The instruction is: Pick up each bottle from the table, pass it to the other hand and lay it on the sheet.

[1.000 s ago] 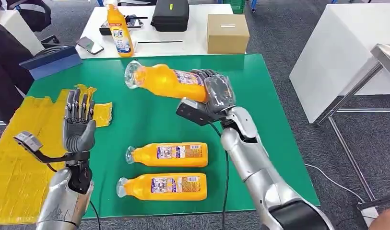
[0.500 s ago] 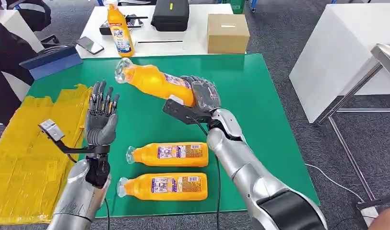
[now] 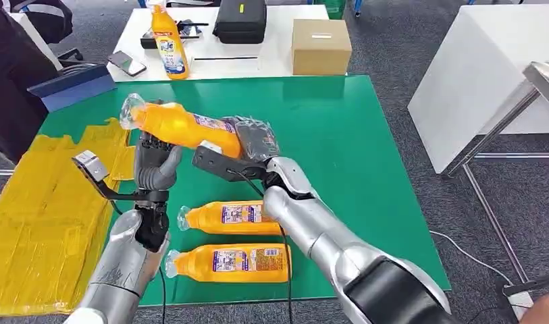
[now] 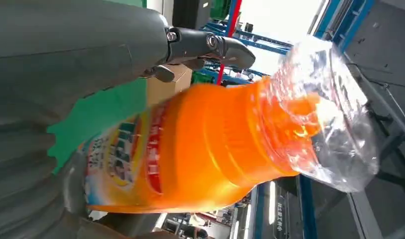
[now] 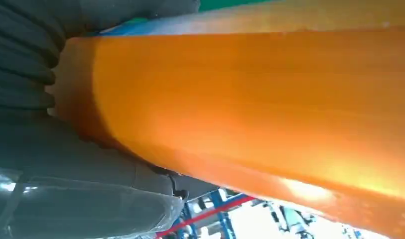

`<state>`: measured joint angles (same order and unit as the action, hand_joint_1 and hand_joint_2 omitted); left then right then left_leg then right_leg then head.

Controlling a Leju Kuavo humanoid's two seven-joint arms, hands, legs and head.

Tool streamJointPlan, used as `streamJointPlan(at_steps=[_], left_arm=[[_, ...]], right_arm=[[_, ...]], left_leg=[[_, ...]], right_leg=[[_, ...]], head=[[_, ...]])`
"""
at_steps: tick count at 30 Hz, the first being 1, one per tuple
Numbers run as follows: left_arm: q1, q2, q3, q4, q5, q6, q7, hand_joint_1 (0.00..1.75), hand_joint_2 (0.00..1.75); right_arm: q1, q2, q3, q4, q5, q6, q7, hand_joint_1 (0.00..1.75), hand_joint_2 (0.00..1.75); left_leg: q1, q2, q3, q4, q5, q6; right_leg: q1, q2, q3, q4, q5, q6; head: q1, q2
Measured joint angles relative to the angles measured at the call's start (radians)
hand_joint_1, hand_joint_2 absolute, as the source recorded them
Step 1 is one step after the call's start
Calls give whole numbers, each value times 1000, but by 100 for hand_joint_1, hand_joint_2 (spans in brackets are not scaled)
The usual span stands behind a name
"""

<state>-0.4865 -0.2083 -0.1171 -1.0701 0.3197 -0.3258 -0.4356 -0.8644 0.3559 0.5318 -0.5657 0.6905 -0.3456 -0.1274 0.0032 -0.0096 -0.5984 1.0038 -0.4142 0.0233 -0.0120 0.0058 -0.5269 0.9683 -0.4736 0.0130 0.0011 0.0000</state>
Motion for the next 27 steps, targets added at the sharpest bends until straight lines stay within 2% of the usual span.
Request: streamJointPlan(at_steps=[4, 11, 24, 25, 26, 27], left_arm=[[-4, 0, 0, 10, -3, 7, -5, 0, 175], [-6, 0, 2, 20, -3, 27, -13, 0, 175], [25, 2, 16, 7, 15, 28, -5, 0, 175], [29, 2, 16, 5, 15, 28, -3, 26, 175], [34, 2, 16, 1, 15, 28, -1, 26, 175], [37, 1, 17, -2, 16, 29, 1, 175, 175]], right_arm=[[-15, 1, 63, 5, -61, 9, 29, 175, 175], [-47, 3, 273, -2, -229, 9, 102, 175, 175], [-78, -3, 545, -28, -358, 3, 171, 171, 175], [-79, -4, 555, -28, -360, 3, 172, 173, 175], [-79, -4, 563, -28, -364, 3, 172, 173, 175], [-80, -5, 570, -28, -368, 3, 172, 175, 175]], left_leg=[[0, 0, 0, 0, 0, 0], [0, 1, -1, 0, 0, 0], [0, 1, -1, 0, 0, 0], [0, 1, -1, 0, 0, 0], [0, 1, -1, 0, 0, 0], [0, 1, -1, 0, 0, 0]], right_leg=[[0, 0, 1, 0, 0, 0], [0, 0, 1, 0, 0, 0], [0, 0, 1, 0, 0, 0], [0, 0, 1, 0, 0, 0], [0, 0, 1, 0, 0, 0], [0, 0, 1, 0, 0, 0]], head=[[0, 0], [0, 0], [0, 0], [0, 0], [0, 0], [0, 0]])
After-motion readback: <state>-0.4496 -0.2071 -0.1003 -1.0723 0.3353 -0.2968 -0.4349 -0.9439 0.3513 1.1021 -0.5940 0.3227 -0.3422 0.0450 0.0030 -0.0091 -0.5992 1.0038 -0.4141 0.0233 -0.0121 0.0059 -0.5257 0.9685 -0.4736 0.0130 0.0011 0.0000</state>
